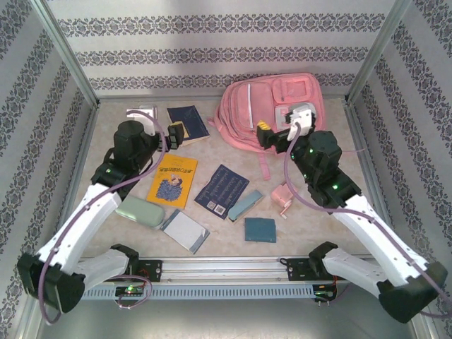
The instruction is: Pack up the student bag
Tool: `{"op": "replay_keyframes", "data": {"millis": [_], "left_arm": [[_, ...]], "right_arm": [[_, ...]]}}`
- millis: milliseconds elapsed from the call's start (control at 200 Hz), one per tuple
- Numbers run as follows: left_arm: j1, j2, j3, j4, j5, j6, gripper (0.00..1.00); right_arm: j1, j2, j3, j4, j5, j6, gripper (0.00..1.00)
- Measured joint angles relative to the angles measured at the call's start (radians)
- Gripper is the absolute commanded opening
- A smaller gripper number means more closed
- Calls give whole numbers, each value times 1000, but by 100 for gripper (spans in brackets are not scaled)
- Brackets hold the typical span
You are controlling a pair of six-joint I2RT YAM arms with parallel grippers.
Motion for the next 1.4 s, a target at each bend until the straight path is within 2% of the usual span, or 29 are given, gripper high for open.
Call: {"op": "replay_keyframes", "data": {"millis": [65, 135, 240, 340, 430, 535, 615, 675, 764, 924, 1019, 1289, 1344, 1399], "left_arm": [[0, -40, 25, -105, 1, -56, 99], [0, -49, 82, -253, -3, -131, 99], [0, -12, 183, -465, -7, -209, 99], [2, -7, 192, -573, 39, -285, 99], [2, -27, 163, -644, 90, -358, 99], [2, -73, 129, -696, 145, -404, 99], [2, -109, 126, -707, 190, -412, 99], [2, -130, 126, -705, 226, -413, 99], [2, -145, 106, -665, 317, -418, 97], [2, -137, 25, -550, 480, -446, 94], [2, -134, 18, -529, 511, -446, 93], [2, -126, 24, -516, 544, -420, 91], [2, -120, 26, -516, 547, -411, 91], [2, -111, 27, -516, 551, -406, 91]], "right_arm": [[96, 17, 108, -162, 93, 37, 98], [121, 54, 244, -361, 161, 137, 98], [-1, 44, 286, -464, 124, 266, 98], [-105, 86, 296, -560, 82, 354, 98], [-153, 255, 402, -643, -24, 394, 98], [-179, 451, 432, -613, -103, 450, 98], [-204, 586, 448, -618, -170, 472, 96], [-236, 692, 484, -601, -239, 467, 87], [-296, 835, 548, -558, -351, 470, 79], [-375, 1091, 759, -520, -496, 469, 78], [-395, 1225, 908, -521, -558, 469, 75], [-378, 1488, 1213, -518, -701, 493, 56], [-371, 1525, 1250, -520, -721, 503, 47], [-367, 1550, 1270, -524, -727, 521, 31]]}}
